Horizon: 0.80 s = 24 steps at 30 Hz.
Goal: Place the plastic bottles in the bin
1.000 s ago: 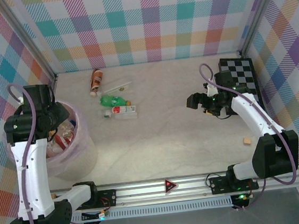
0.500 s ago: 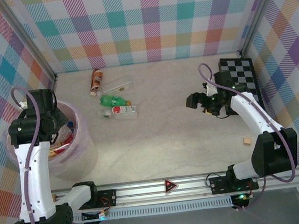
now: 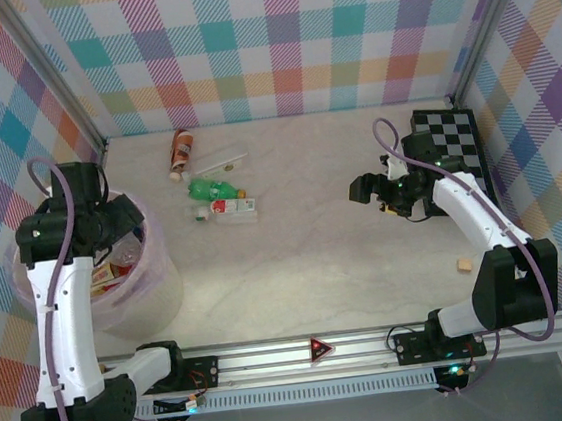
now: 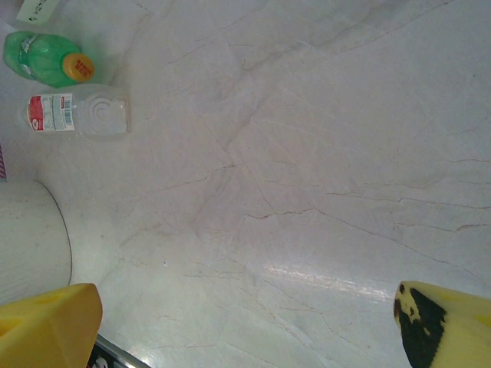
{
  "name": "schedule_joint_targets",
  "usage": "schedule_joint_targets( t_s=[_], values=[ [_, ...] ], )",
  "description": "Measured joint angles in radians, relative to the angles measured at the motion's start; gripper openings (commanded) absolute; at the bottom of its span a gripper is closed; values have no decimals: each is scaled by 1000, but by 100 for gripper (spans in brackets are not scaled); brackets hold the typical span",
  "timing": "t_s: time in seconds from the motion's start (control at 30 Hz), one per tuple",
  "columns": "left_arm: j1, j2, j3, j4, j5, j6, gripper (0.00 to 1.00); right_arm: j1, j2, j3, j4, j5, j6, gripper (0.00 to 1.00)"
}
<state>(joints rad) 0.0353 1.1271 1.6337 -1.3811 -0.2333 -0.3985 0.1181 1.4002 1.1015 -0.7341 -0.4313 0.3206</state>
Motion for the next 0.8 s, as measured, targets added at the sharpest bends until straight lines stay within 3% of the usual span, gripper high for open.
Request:
schedule_joint_targets(
  t_s=[0.17, 0.27, 0.5, 0.67, 0.8],
  values=[
    [0, 28, 170, -38, -40, 45, 84, 0, 4, 0, 0, 0, 0, 98],
    [0, 35, 209, -58, -66, 67, 75, 0, 7, 0, 0, 0, 0, 98],
    [0, 2, 35, -27, -23, 70, 57, 1, 13, 0, 0, -7, 4, 98],
    [0, -39, -93, -12, -11, 54, 56, 7, 13, 1, 0, -8, 4, 98],
    [0, -30, -28, -15, -15, 55, 60, 7, 14, 15, -1, -7, 3, 98]
  ],
)
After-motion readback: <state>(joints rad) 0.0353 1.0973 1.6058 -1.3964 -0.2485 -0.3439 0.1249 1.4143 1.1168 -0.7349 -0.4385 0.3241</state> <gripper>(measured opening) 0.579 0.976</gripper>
